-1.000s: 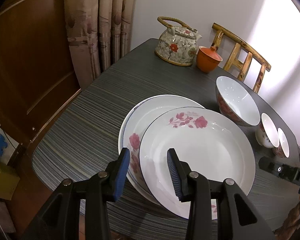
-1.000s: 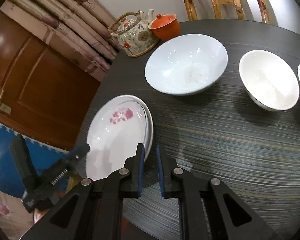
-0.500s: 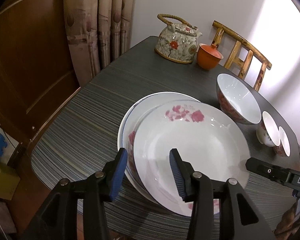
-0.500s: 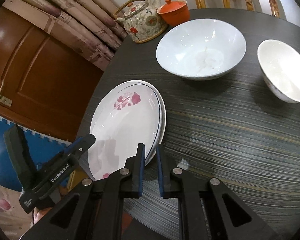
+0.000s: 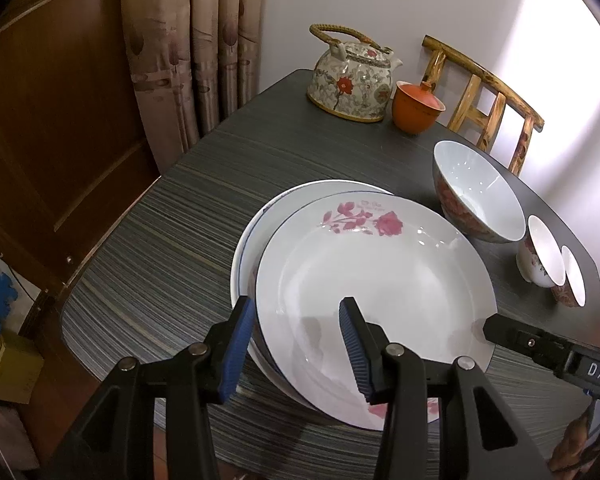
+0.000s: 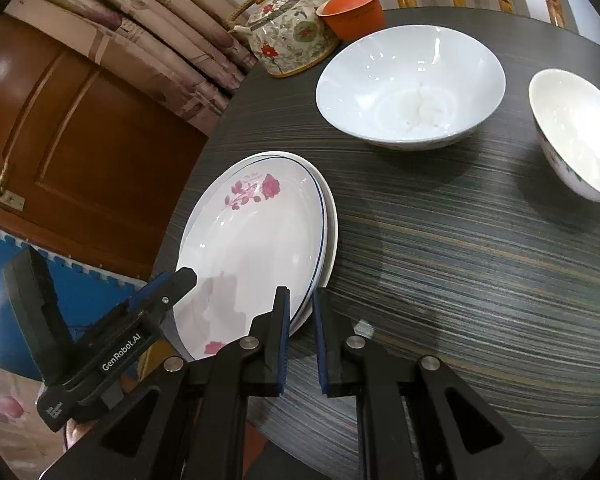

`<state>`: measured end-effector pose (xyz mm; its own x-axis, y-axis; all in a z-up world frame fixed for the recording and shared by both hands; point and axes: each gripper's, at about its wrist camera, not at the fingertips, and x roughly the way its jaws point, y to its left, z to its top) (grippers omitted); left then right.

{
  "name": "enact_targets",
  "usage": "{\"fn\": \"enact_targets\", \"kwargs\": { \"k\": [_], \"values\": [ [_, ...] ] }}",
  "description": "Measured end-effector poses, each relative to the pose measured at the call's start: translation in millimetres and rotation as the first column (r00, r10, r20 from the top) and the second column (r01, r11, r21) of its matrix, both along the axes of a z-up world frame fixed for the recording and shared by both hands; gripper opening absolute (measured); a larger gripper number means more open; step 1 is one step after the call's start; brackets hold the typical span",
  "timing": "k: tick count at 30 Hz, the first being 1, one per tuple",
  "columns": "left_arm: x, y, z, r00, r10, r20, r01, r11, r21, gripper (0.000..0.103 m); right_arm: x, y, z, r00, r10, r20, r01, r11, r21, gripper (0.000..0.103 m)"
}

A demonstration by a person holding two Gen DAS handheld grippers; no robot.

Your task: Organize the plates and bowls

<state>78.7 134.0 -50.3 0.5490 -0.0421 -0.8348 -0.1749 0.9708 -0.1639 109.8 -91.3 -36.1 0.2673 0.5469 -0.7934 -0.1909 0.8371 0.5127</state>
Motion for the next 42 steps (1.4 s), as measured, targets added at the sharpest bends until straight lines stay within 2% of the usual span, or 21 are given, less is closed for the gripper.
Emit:
{"fn": "enact_targets", "kwargs": {
  "k": [7, 12, 17, 23, 26, 33, 42],
  "values": [
    [1.1, -0.3, 1.6, 1.000, -0.002, 0.009, 0.002, 1.000, 0.015, 0.046, 2.1, 16.9, 1.6, 0.998, 0.045, 0.034, -0.043, 0.996, -0.073, 0.012],
    [1.6, -0.4, 2.9, 1.000, -0.002, 0.013, 0.002, 1.000, 0.024, 0.047, 3.4, 16.1, -5.8, 0.998, 0.060, 0.023, -0.058, 0.996, -0.065, 0.013],
    [4.4, -2.6, 1.3, 1.000, -0.015, 0.006, 0.015, 1.000, 0.024, 0.047, 0.5, 3.9, -4.8, 0.998, 0.057, 0.019, -0.057, 0.998, -0.003, 0.014],
    [2.6, -10.3, 3.3, 0.999, -0.045, 0.022, 0.044, 0.998, 0.036, 0.047, -13.2, -24.4, -2.1, 0.999, -0.009, 0.033, 0.007, 0.997, 0.072, 0.014],
    [1.4, -16.4, 2.9, 0.998, -0.065, 0.023, 0.063, 0.997, 0.046, 0.047, -18.9, -41.9, -6.4, 0.998, -0.040, 0.055, 0.037, 0.998, 0.048, 0.014],
    [-1.0, -31.3, 2.2, 0.993, -0.112, 0.028, 0.109, 0.989, 0.102, 0.047, -29.0, -89.1, -29.1, 0.990, -0.142, 0.003, 0.142, 0.987, 0.073, 0.015],
    [-4.8, -47.6, 5.4, 0.987, -0.156, 0.034, 0.147, 0.971, 0.188, 0.047, -33.7, -119.3, -42.3, 0.978, -0.207, -0.021, 0.208, 0.975, 0.079, 0.016]
  ]
}}
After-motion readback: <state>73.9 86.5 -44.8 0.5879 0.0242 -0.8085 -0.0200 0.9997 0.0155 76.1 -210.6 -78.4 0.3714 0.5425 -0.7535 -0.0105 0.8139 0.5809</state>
